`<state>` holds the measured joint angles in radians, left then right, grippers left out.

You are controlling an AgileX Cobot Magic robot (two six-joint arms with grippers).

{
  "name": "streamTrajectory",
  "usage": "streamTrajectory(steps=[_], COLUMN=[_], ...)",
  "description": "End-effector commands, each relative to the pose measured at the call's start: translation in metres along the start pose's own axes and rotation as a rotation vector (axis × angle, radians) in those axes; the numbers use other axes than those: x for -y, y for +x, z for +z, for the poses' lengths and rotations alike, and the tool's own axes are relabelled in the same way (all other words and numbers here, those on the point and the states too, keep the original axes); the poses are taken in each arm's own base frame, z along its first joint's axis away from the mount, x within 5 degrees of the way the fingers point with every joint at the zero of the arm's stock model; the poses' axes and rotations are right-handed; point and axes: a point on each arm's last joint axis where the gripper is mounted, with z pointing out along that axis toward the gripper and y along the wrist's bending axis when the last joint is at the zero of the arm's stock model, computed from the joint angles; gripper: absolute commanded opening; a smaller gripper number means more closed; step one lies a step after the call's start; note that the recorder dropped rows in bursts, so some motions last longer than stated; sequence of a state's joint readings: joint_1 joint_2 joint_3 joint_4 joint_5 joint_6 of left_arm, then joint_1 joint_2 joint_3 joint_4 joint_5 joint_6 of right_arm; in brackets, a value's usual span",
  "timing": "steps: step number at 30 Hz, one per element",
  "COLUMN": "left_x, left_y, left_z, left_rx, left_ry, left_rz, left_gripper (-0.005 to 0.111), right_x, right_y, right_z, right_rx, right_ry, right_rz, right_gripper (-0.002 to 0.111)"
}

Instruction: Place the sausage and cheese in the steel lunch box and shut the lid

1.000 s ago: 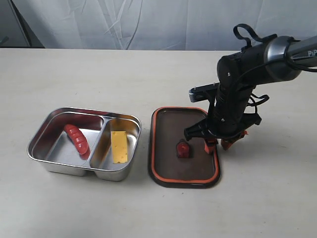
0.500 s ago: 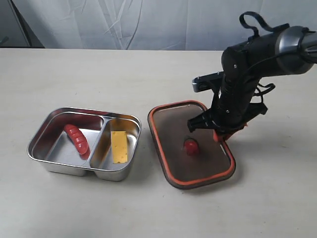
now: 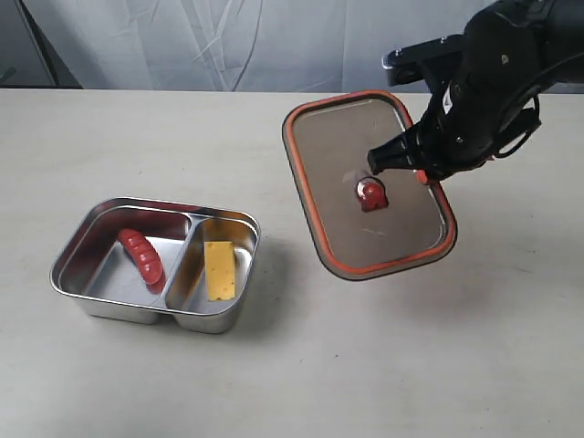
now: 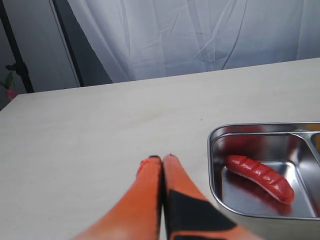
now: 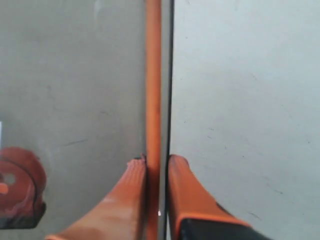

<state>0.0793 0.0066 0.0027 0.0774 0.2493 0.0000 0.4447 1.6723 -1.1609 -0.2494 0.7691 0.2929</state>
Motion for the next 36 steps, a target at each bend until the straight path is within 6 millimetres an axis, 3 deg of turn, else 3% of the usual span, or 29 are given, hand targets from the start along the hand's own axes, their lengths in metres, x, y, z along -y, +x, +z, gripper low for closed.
streamTrajectory(steps=[1, 6, 10, 15, 22, 25, 28, 32, 36], left_x=[0.000, 0.000, 0.001, 0.003, 0.014, 0.025, 0.034, 0.043, 0.046], left_y=[-0.003, -0.003, -0.009, -0.021, -0.015, -0.015, -0.030, -0.053, -0.060], left_z=[-0.001, -0.001, -0.001, -0.003, -0.003, -0.006, -0.014, -0.028, -0.026], left_rx=[0.026, 0.026, 0.090, 0.206, 0.074, -0.016, -0.005, 0.083, 0.059], left_ry=[0.001, 0.001, 0.008, 0.104, 0.225, 0.327, 0.483, 0.694, 0.718], left_rz=[0.003, 0.003, -0.031, -0.669, -1.004, -1.037, -1.047, -1.024, -0.981], left_gripper=[0.000, 0.000, 0.000, 0.000, 0.000, 0.000, 0.003, 0.019, 0.038], right_x=[0.004, 0.007, 0.008, 0.006, -0.002, -0.021, -0.045, -0.065, -0.079], right_y=[-0.002, 0.002, 0.004, 0.002, 0.001, 0.003, 0.006, 0.011, 0.015], right_z=[-0.023, -0.041, -0.045, -0.046, -0.047, -0.050, -0.055, -0.060, -0.064], right_rx=[0.068, 0.124, 0.131, 0.150, 0.173, 0.178, 0.192, 0.202, 0.202], right_ry=[-0.018, -0.024, -0.032, -0.045, -0.078, -0.152, -0.241, -0.283, -0.305], right_rz=[0.020, 0.002, 0.008, 0.016, -0.028, -0.103, -0.187, -0.242, -0.283], right_gripper=[0.000, 0.000, 0.000, 0.000, 0.000, 0.000, 0.000, 0.000, 0.000])
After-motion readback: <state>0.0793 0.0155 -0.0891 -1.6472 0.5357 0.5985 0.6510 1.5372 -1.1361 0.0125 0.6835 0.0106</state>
